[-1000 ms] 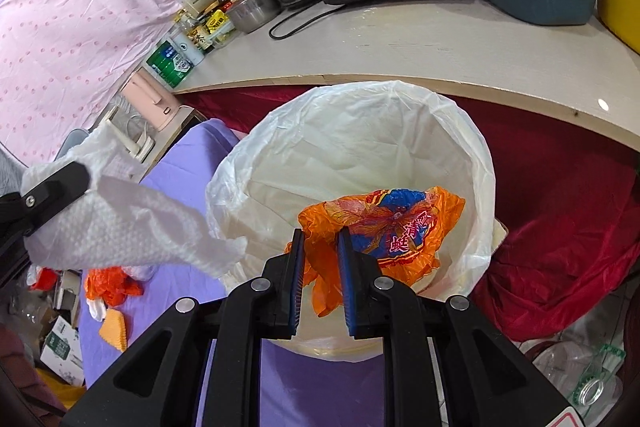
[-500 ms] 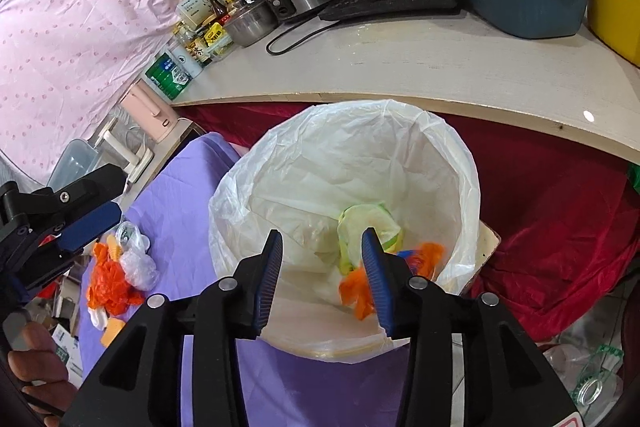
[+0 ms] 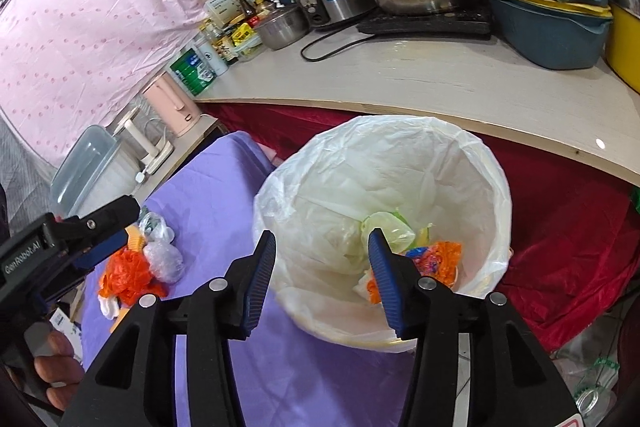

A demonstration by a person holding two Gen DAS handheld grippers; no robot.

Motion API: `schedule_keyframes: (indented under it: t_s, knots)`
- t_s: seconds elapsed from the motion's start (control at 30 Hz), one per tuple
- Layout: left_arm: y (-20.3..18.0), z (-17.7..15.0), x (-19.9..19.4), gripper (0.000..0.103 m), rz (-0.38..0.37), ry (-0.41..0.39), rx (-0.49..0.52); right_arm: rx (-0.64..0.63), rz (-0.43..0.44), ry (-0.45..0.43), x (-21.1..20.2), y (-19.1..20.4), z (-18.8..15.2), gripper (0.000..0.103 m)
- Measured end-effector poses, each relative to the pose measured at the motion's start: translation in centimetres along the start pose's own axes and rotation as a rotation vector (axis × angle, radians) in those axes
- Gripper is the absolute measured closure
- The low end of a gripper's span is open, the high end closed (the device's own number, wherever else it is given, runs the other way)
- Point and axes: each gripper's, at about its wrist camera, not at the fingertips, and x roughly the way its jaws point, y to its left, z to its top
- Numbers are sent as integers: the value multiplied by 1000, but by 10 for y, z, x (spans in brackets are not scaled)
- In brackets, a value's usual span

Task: Collect trash
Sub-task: 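Move both open tools back over the remaining trash on the table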

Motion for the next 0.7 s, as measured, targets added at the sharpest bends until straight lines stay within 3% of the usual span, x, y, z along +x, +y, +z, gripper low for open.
schedule_keyframes:
  t_s: [0.27,0.7]
  knots:
    - [52,-10,-28,47,85,-30,-71,-75,41,22,4,46,-12,55]
    - [165,-37,-76,43,294,-56,-219,-225,137,110,27,141,-49,55]
